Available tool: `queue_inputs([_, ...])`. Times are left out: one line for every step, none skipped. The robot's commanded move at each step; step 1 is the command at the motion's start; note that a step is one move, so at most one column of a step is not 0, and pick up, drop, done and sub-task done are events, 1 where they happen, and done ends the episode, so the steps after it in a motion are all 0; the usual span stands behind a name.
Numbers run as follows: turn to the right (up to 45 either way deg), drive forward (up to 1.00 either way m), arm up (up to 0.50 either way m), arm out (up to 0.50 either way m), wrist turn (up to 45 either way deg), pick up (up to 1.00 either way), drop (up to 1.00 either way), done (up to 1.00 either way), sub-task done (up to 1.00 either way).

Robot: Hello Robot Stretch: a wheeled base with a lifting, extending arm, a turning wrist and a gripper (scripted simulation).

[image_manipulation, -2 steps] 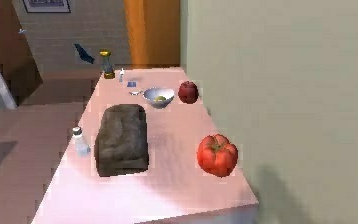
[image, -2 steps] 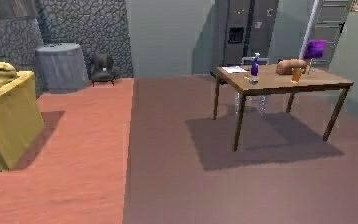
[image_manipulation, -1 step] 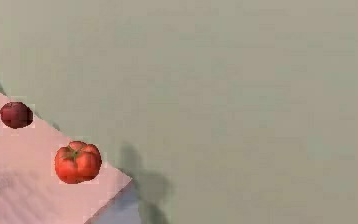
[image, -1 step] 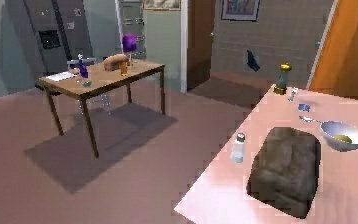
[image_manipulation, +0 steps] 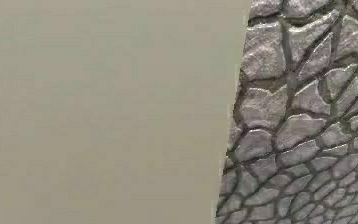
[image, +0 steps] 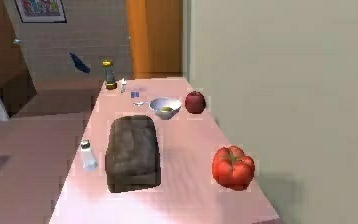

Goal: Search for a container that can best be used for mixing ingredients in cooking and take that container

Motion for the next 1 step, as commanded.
queue_inputs([45.0, 0.0, 0.0, 0.0, 0.0, 0.0, 0.0, 0.0, 0.0])
